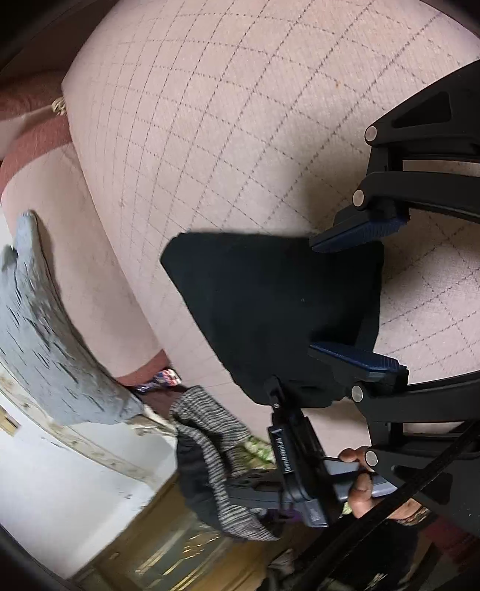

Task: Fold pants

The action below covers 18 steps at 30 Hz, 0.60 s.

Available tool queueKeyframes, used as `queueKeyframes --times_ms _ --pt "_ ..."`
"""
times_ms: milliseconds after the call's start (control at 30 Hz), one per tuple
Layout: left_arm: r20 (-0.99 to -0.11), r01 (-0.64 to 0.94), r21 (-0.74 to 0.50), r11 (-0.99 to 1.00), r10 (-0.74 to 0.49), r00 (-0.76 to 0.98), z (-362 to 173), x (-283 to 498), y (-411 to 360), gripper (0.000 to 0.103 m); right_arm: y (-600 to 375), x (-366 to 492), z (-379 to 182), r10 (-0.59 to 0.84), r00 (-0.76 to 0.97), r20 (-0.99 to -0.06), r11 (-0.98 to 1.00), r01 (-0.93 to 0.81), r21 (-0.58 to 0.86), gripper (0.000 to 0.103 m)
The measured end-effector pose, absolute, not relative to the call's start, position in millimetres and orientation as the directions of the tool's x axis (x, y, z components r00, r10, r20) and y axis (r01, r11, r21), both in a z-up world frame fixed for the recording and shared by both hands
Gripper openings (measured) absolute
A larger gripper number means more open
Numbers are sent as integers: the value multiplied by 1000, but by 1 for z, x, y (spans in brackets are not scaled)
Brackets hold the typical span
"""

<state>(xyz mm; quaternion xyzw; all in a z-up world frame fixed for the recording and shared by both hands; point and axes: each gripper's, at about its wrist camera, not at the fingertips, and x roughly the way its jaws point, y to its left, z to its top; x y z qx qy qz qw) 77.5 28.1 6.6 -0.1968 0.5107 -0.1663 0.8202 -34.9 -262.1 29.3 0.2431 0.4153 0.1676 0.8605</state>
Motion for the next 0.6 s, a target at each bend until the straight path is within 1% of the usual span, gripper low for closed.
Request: queueKeyframes --times_ms 33,67,133,200,233,267,300,333,400,433,500,567,600 --pt "-771 60 -503 862 -479 420 5 77 30 33 -261 -36 30 476 605 -638 836 -86 542 56" --pt "-763 49 -528 848 -499 412 6 76 34 36 -261 -37 32 461 617 -638 844 -83 529 56" --pt "-740 35 -566 824 -526 419 15 68 45 36 -265 -43 40 417 662 -623 860 -65 506 56" --pt "-736 42 -545 838 -501 455 30 58 51 36 -271 -49 50 383 701 -601 868 -51 494 56" --pt "-718 66 -541 839 -501 484 43 51 51 37 -274 -51 57 382 721 -578 860 -48 509 56" --pt "-703 86 -544 835 -509 497 51 46 51 42 -276 -52 61 399 727 -559 844 -52 534 56" --pt "-687 106 -548 830 -519 509 56 41 48 44 -278 -51 64 425 728 -538 820 -58 569 56" --pt "-672 126 -552 824 -529 518 61 38 43 47 -279 -48 66 480 717 -506 774 -74 629 56" --pt "-649 168 -560 811 -556 519 63 36 28 53 -276 -40 63 564 679 -470 706 -101 701 56" --pt "-652 183 -558 810 -563 508 58 38 18 59 -272 -35 59 601 656 -457 672 -106 733 56" --pt "-685 175 -544 821 -554 473 42 44 6 60 -267 -28 47 655 603 -456 629 -100 771 56" --pt "-712 150 -544 825 -549 438 22 46 1 60 -266 -25 33 653 576 -491 640 -74 765 56" --pt "-718 143 -543 828 -545 433 14 46 2 60 -267 -25 28 653 567 -501 642 -65 764 53"
